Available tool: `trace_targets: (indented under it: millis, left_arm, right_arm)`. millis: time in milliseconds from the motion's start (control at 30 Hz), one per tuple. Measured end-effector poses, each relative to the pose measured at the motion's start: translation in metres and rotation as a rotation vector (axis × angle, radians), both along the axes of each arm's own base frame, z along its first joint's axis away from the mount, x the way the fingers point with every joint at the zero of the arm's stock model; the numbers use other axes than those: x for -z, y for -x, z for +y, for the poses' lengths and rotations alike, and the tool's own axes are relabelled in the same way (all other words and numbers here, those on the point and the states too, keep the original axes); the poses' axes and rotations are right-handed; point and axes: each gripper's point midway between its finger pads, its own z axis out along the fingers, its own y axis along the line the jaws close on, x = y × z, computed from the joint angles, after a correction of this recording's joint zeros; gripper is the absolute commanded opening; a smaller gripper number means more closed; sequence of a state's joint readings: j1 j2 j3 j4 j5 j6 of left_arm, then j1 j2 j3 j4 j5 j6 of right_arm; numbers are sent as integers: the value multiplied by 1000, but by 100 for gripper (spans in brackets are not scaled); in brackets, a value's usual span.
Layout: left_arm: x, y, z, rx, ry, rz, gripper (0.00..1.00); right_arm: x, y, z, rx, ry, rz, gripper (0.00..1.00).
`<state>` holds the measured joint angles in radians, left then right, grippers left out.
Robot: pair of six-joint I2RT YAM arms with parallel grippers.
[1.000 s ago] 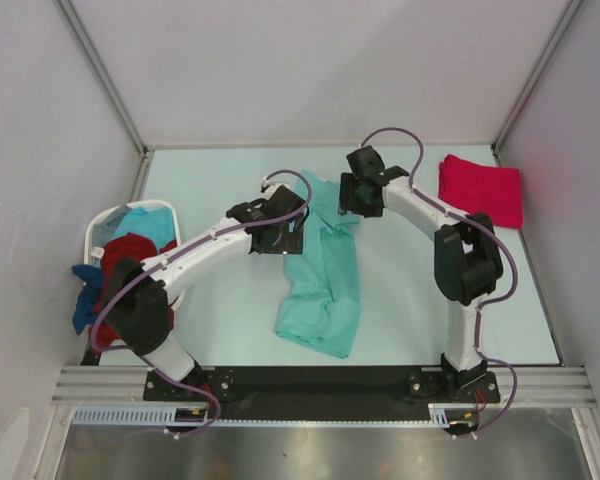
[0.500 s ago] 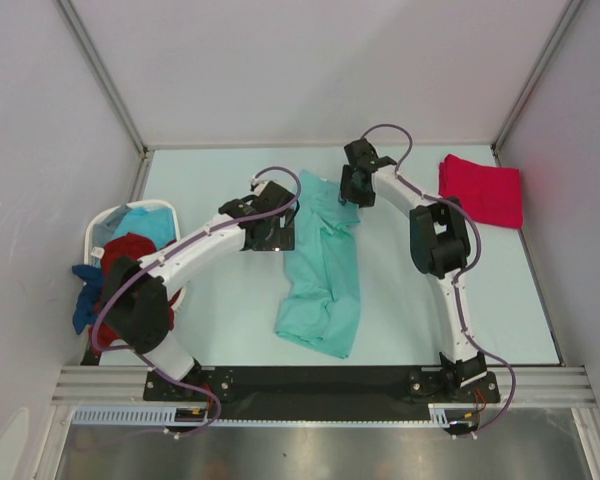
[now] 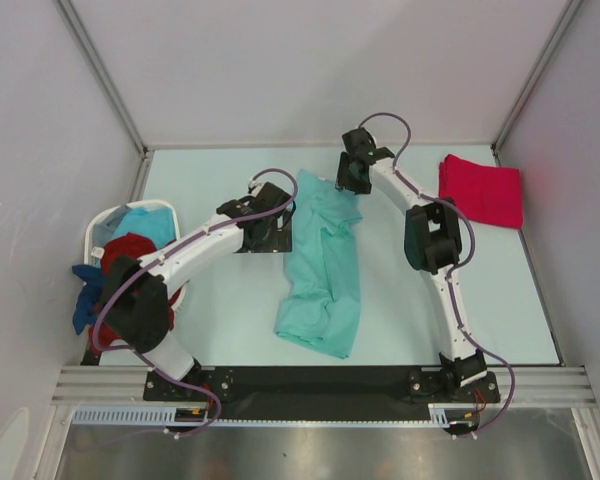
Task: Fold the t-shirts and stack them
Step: Rotate the tshirt 90 degrees
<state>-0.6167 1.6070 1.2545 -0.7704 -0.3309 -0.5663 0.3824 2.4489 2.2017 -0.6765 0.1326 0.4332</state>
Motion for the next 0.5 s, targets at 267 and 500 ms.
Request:
trace_targets:
  millis: [267,500]
  left_arm:
    - [3,2,-1,5,7,11,95]
    - [9,7,-1,11,12,33,95]
  right_arm:
    - [27,5,-3,4,26,50,48]
    - [30,-3,-2,6,30,40,15]
